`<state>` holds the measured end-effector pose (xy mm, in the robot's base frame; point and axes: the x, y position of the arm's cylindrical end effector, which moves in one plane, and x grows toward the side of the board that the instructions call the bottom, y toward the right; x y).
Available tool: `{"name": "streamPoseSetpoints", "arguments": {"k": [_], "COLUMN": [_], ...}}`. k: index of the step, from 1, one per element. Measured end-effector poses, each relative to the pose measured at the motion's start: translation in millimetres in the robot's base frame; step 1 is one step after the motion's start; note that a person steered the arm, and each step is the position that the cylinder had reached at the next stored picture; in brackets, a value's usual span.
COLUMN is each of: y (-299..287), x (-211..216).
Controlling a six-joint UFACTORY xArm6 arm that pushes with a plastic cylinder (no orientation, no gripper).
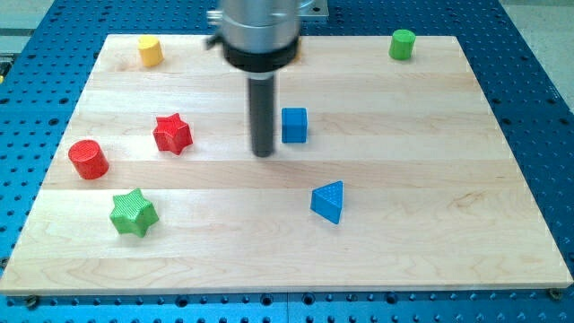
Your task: Push the blue cube diagonal to the blue triangle
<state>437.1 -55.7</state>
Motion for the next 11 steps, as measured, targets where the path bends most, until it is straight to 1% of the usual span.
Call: {"name": "streamPoseSetpoints", "arguments": {"k": [1, 2, 3, 4, 5, 6, 7, 8, 9, 10, 11], "y": [24.6, 90.7, 102.9, 67.9, 145.6, 154.4, 120.0, 192.9, 219.7, 157.7, 152.8], "x": [-42.6, -31.1, -23.4, -5.3, 0.5, -7.3, 29.5, 44.7, 17.5, 28.9, -12.0]}}
